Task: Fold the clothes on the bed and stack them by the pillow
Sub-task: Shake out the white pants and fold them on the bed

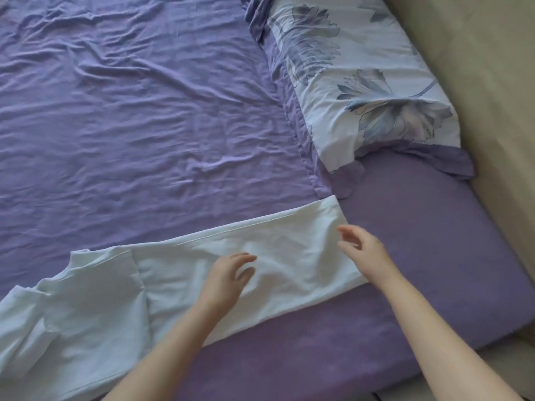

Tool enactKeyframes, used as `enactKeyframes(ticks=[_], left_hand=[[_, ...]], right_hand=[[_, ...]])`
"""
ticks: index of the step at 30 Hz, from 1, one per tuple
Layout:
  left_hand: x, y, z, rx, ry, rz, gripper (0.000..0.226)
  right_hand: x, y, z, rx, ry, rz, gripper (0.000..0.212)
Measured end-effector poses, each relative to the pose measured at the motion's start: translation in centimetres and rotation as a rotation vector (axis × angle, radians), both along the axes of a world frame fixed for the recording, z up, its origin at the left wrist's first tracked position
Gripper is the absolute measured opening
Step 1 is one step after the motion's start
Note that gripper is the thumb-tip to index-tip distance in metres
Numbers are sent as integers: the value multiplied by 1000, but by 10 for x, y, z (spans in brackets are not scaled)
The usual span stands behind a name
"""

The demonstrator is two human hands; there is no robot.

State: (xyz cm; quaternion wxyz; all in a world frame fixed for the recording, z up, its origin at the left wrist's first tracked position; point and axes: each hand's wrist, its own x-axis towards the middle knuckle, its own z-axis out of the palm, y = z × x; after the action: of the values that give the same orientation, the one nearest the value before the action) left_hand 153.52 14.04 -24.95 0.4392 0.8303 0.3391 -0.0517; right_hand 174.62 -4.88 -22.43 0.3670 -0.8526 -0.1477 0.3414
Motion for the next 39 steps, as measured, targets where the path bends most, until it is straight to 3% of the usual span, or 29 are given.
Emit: enactKeyframes(ticks=[3, 9, 11, 13, 15, 17, 20, 22, 23, 28, 32, 39], left_hand=[[-17, 37, -19, 184, 65, 20, 25], [-40, 99, -47, 484, 261, 76, 40], [-37, 113, -48, 519, 348, 93, 40], [-33, 121, -45, 532, 324, 145, 22], [-28, 122, -44, 590, 276, 182, 15], [-21, 118, -48, 632, 272, 243, 10], [-10, 90, -58, 585, 299, 293, 42], [-6, 60, -60, 541, 260, 291, 57], [-6, 43, -59, 509, 244, 271, 59], [-39, -12, -72, 524, 379, -44, 63], [-66, 1, -81, 616, 369, -187, 72], [-83, 15, -82, 502, 646, -68, 89]], right_hand=[[14, 32, -25, -54, -84, -6, 37], [39, 72, -72, -472, -624, 466, 57], [44, 77, -79, -479, -753, 465, 46], [50, 80, -77, -411, -897, 435, 18], [57, 81, -74, -405, -1014, 440, 6], [56, 84, -71, -431, -982, 388, 11], [29, 85, -68, -409, -906, 370, 37], [-12, 86, -70, -291, -911, 523, 54], [-36, 87, -73, -244, -905, 620, 52], [-89, 63, -101, -331, -748, 897, 60], [-55, 20, -107, -414, -702, 814, 70], [-42, -5, -101, -666, -572, 677, 89]])
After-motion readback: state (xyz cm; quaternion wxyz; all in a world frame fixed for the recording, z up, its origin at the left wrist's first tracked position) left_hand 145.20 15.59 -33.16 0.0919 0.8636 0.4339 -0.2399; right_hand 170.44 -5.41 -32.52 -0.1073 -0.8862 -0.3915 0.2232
